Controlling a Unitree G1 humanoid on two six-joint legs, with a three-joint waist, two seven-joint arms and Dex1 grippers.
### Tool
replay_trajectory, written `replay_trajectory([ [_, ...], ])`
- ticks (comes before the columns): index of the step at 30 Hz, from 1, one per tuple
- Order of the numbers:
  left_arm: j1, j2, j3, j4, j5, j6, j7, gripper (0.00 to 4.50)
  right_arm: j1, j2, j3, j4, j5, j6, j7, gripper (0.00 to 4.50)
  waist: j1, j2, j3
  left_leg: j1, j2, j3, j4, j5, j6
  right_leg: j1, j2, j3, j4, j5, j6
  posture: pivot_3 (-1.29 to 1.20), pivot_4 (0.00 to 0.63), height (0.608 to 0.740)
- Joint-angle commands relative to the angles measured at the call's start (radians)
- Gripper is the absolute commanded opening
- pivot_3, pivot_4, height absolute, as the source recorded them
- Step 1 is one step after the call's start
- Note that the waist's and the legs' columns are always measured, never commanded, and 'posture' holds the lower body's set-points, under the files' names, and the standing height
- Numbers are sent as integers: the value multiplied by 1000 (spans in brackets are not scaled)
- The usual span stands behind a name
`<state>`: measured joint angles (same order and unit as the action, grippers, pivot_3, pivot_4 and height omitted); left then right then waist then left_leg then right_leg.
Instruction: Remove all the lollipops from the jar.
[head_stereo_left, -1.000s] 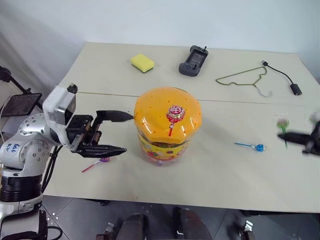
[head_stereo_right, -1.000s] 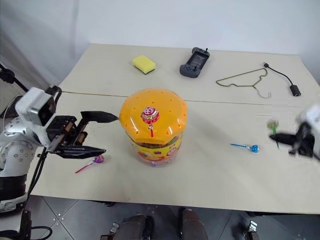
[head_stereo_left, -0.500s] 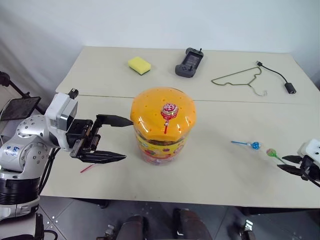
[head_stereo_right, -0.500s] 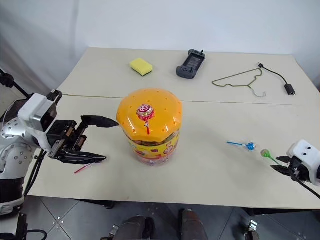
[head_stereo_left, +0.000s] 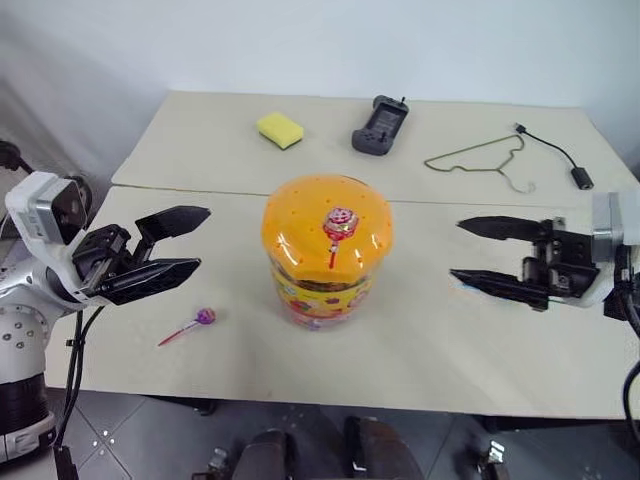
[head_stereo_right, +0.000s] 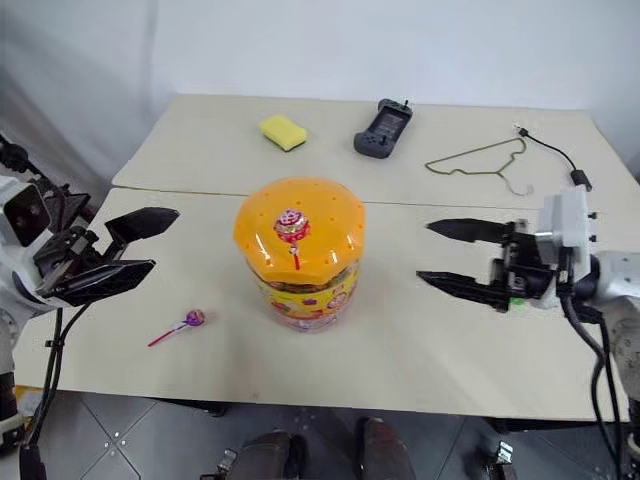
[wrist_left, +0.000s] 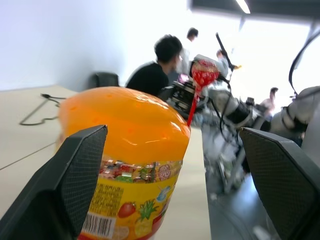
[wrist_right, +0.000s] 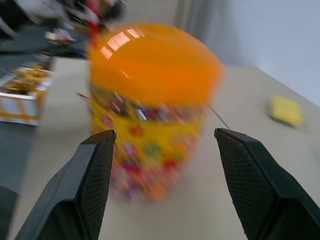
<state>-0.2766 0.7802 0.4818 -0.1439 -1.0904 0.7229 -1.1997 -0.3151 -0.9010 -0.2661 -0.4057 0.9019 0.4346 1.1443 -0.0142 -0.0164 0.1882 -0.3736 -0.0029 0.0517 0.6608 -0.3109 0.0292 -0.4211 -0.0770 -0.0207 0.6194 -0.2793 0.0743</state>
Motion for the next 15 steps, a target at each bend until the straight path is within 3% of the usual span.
replay_trajectory([
  [1, 64, -34, 41, -25, -20, -21, 2, 4500, -110, 31, 88, -98, 86, 75, -25, 3284, 0, 0, 0, 0, 0, 1, 0, 0, 1, 0, -1, 0, -1, 0, 0, 0, 150, 740],
  [9, 98, -120, 27, -65, -19, -75, 11, 4500, -274, 138, 259, -57, -19, 89, -30, 3284, 9, -1, 0, -5, -1, 0, 0, 0, 1, -4, -2, -1, -3, 0, -1, 0, 150, 740],
  [15, 109, -161, 18, -113, -22, -116, 26, 4500, -322, 218, 302, -30, -55, 98, -62, 3284, 4, -1, 0, -6, -1, 0, 0, 0, 1, -6, -1, -1, -1, 0, -1, 0, 150, 740],
])
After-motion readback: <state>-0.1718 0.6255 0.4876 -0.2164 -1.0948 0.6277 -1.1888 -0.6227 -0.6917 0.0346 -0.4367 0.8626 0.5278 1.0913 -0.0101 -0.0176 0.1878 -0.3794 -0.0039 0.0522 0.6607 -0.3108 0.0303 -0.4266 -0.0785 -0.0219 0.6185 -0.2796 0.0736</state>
